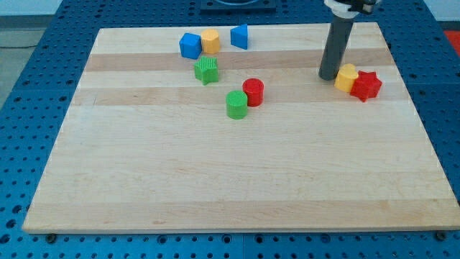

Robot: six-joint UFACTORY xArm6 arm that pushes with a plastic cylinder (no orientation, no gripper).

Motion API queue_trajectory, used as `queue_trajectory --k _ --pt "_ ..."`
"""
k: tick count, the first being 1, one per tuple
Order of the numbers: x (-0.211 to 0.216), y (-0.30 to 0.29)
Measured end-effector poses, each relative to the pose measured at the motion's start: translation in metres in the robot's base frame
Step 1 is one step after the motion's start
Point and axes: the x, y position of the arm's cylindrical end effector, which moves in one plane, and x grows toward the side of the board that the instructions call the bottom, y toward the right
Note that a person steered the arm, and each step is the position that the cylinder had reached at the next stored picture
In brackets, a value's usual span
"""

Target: Separate the red circle from green circle

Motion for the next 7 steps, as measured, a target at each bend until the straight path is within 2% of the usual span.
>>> queue_trajectory --k 1,2,4,5,6,7 --pt "0.000 0.013" --pt "0.000 -0.013" --pt "0.000 -0.150" --pt "0.018 -0.178" --pt "0.052 -0.166" --pt "0.053 -0.142"
